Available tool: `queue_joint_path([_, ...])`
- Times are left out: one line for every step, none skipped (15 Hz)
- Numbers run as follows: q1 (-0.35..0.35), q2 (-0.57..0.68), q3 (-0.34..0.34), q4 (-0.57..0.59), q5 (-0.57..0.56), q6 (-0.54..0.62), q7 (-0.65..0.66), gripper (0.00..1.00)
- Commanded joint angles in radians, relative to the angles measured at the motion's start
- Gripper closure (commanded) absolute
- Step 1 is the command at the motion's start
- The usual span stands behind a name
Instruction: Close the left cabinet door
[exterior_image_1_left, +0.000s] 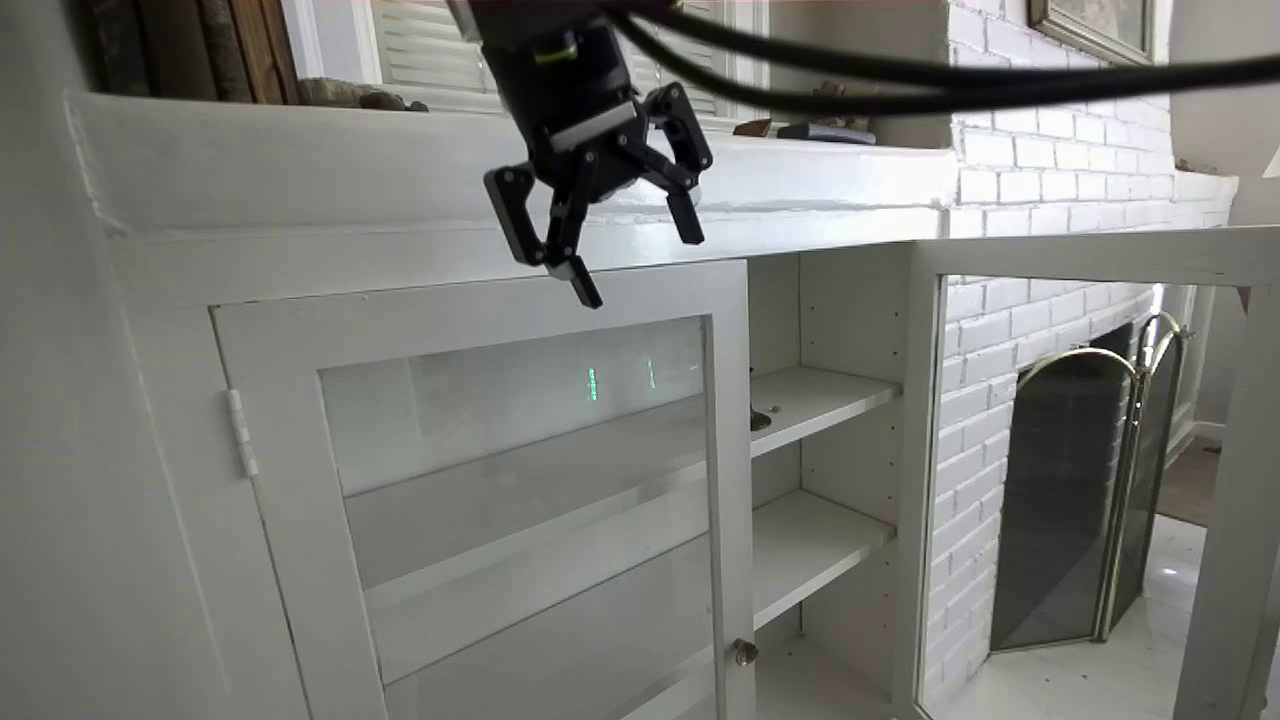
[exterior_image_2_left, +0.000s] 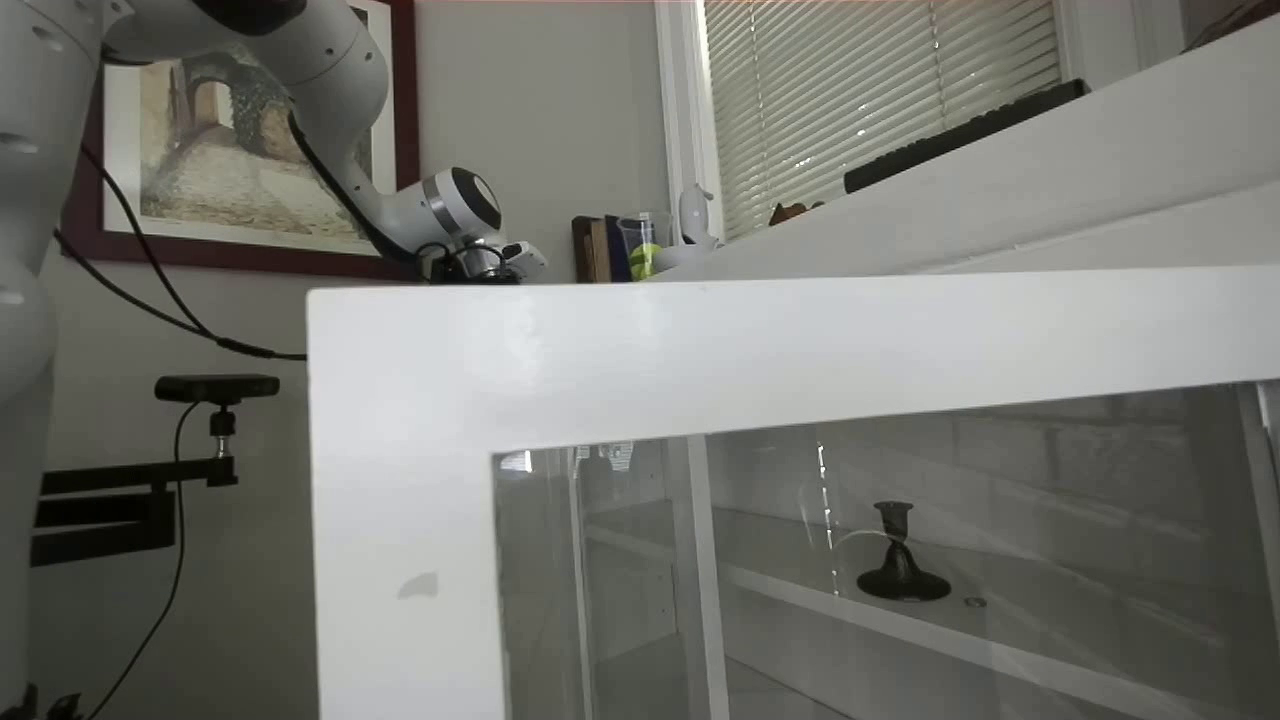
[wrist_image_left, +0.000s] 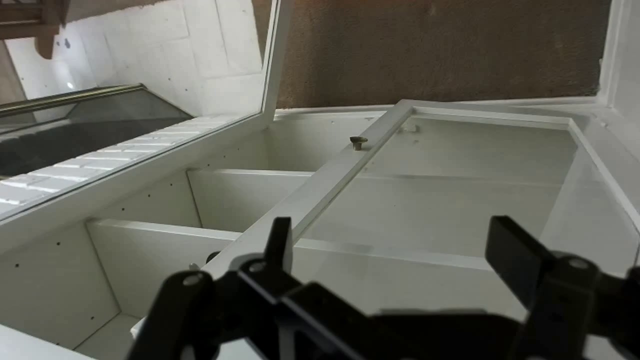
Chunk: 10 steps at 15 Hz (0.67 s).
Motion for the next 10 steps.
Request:
queue_joint_path([-0.019, -0.139, 0.010, -0.091, 0.072, 0.002, 0.020, 0.00])
queue_joint_path([-0.022, -0.163, 0.011, -0.100, 0.076, -0.007, 0.030, 0.00])
queue_joint_path([-0.029, -0.191, 0.012, -0.114, 0.102, -0.016, 0.033, 0.00])
queue_joint_path([-0.025, -0.108, 0.022, -0.043, 0.049, -0.016, 0.015, 0.00])
queue_joint_path([-0.031, -0.133, 0.024, -0.056, 0.061, -0.021, 0.015, 0.00])
queue_joint_path([-0.035, -0.151, 0.026, -0.066, 0.068, -0.024, 0.015, 0.00])
queue_joint_path([-0.037, -0.162, 0.027, -0.075, 0.071, -0.024, 0.015, 0.00])
queue_joint_path([-0.038, -0.167, 0.028, -0.081, 0.072, -0.024, 0.016, 0.00])
queue_joint_path([-0.039, -0.167, 0.028, -0.084, 0.073, -0.024, 0.016, 0.00])
queue_joint_path([-0.039, -0.167, 0.027, -0.085, 0.073, -0.024, 0.016, 0.00])
